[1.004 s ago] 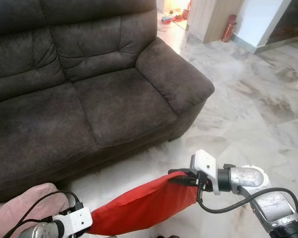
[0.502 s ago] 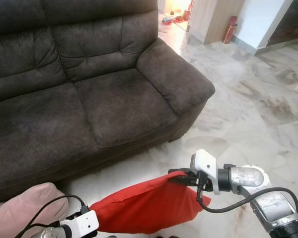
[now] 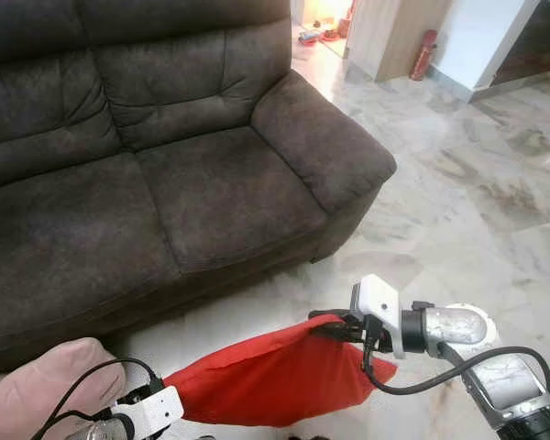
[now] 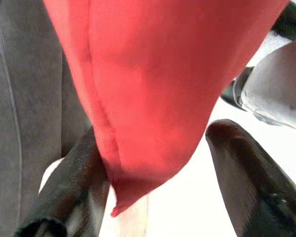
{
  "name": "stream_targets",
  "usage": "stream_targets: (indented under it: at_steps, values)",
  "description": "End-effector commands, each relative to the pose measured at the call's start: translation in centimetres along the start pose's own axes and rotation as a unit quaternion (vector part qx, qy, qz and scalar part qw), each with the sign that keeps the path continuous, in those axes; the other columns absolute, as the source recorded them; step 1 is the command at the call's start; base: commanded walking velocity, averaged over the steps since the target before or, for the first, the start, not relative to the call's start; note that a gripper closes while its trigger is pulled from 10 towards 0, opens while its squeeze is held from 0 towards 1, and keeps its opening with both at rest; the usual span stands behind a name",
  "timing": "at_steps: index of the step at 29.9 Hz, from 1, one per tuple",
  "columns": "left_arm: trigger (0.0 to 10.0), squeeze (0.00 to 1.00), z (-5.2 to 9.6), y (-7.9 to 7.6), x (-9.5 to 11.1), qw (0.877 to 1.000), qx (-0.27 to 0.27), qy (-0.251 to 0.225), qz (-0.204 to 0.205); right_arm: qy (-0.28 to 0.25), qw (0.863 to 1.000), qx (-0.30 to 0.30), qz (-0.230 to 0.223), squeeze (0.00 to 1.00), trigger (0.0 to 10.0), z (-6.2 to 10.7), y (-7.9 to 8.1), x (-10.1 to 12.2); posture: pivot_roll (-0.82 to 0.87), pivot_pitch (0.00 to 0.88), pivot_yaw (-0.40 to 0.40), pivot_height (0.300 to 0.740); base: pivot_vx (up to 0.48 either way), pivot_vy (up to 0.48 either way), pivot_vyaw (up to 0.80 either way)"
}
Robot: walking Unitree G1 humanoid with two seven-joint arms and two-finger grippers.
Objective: Move the pillow to the sofa from floor
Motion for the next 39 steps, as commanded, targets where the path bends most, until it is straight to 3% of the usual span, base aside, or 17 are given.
stream_targets:
  at_steps: [1,9,10,23,24,25,39]
  values:
    - [0.0,0.0,0.0,-0.4,-0.2,1.0,-0.005,0.006,-0.002,-0.051,0.998,-0.008,0.043,0.0,10.0,0.6,-0.5,3.1,0.12,0.096,-0.079,0.74,0.0,0.0,0.0]
    - [0.0,0.0,-0.1,0.6,0.3,0.999,0.03,-0.008,0.023,-0.051,0.998,-0.008,0.042,0.0,10.0,0.7,-0.5,3.1,0.11,0.096,-0.081,0.74,0.0,0.0,0.0]
    - [10.0,0.0,-0.2,0.7,0.6,0.999,0.037,-0.015,0.029,-0.051,0.998,-0.007,0.042,0.0,10.0,0.7,-0.5,3.1,0.11,0.096,-0.081,0.74,0.0,0.0,0.0]
    - [10.0,0.0,-0.6,0.7,2.1,0.997,0.03,-0.051,0.049,-0.053,0.998,-0.004,0.041,0.0,10.0,0.6,-0.4,3.2,0.11,0.096,-0.082,0.74,0.0,0.0,0.0]
    - [9.6,0.0,-0.6,0.6,2.1,0.997,0.029,-0.052,0.052,-0.054,0.998,-0.004,0.041,0.0,10.0,0.6,-0.3,3.2,0.11,0.096,-0.082,0.74,0.0,0.0,0.0]
    - [0.0,0.0,-0.6,0.6,2.1,0.997,0.028,-0.05,0.053,-0.053,0.998,-0.004,0.041,0.0,10.0,0.6,-0.3,3.2,0.11,0.096,-0.082,0.74,0.0,0.0,0.0]
    - [0.0,0.0,-0.6,-0.2,1.5,0.998,0.014,-0.031,0.049,-0.053,0.998,-0.008,0.042,0.0,10.0,0.6,-0.6,3.2,0.11,0.087,-0.081,0.74,0.0,0.0,0.0]
Point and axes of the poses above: a point about 5 cm out from each wrist's last joint towards the gripper, its own z axis pointing back from the gripper into the wrist, its own x axis along the axis of the wrist's last joint, y = z × x, the point moved 3 cm from there along -z, pointing out of the wrist towards the gripper, and after that the axes turned 1 degree about z, right-handed, at the moved point
